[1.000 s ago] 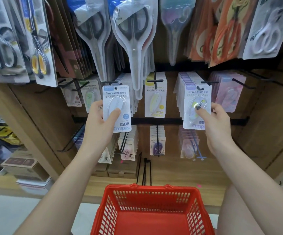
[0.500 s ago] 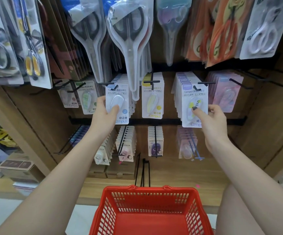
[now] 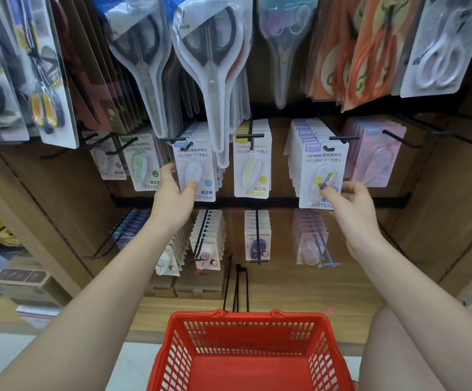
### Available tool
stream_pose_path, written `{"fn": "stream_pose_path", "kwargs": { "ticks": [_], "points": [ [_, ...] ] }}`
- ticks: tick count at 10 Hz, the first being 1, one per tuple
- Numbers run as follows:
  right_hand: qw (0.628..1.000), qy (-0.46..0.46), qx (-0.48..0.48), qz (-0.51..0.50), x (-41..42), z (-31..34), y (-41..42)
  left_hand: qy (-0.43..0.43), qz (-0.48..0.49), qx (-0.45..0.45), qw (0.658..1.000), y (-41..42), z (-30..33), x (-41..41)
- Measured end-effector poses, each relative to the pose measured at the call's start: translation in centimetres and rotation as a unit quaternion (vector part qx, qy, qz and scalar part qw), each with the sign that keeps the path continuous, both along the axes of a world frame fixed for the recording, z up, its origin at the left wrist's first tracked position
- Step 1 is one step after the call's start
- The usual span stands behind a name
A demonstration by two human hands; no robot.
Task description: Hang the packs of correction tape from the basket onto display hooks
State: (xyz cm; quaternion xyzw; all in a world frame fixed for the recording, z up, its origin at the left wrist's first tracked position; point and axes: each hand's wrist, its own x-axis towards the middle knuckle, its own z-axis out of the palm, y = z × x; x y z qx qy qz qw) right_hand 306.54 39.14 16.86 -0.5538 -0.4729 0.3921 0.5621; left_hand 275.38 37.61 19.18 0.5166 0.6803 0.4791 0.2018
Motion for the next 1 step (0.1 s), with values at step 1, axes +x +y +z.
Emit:
{"fn": "stream_pose_path", "kwargs": {
  "ticks": [1],
  "points": [
    [0.999, -0.038, 0.01, -0.015, 0.14, 0.48, -0.86, 0.018, 0.01, 0.011, 1.0, -1.11, 0.45, -0.14]
  ]
}}
